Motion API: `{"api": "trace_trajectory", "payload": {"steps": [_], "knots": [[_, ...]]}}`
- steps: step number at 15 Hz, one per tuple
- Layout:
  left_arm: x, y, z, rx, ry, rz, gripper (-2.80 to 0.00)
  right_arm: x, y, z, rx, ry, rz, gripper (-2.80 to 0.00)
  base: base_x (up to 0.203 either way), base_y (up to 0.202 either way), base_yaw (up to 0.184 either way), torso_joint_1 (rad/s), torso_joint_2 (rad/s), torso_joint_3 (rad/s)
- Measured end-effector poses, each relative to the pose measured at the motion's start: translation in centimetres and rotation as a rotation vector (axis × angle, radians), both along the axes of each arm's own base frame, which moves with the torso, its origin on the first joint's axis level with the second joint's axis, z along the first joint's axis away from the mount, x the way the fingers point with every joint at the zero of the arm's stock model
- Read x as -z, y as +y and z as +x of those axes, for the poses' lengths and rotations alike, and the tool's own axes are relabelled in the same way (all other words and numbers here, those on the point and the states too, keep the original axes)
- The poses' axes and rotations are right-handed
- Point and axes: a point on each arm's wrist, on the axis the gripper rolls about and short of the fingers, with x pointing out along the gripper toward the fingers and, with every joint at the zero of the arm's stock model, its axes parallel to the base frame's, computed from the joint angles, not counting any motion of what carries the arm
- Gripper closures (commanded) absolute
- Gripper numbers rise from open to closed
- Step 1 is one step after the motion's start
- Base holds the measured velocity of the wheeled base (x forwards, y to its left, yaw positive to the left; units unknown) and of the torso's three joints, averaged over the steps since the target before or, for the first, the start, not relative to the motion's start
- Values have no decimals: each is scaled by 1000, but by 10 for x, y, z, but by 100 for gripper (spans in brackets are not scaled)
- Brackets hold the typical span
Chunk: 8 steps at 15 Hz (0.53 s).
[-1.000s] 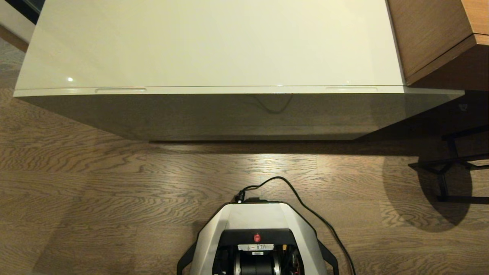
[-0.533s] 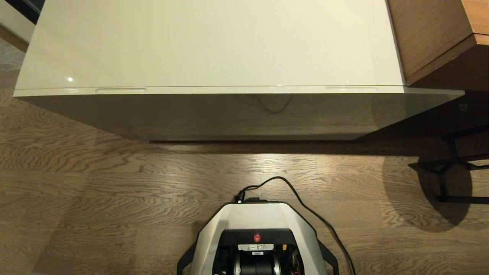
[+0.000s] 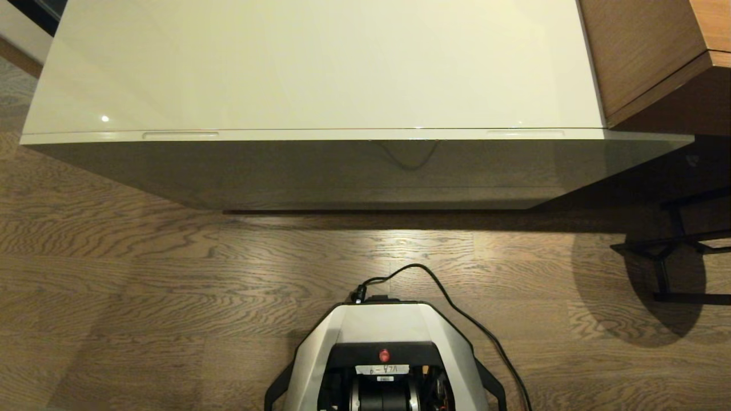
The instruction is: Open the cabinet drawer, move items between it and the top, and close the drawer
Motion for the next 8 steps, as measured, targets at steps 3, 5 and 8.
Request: {"api": "trace_trajectory", "payload": {"steps": [3,5,8], "knots": [[0,0,0,1,0,0,0,0,0,0,1,0,0,0,0,0,0,0,0,0],[0,0,0,1,0,1,0,0,0,0,1,0,0,0,0,0,0,0,0,0],[0,0,0,0,0,0,0,0,0,0,1,0,0,0,0,0,0,0,0,0]]}}
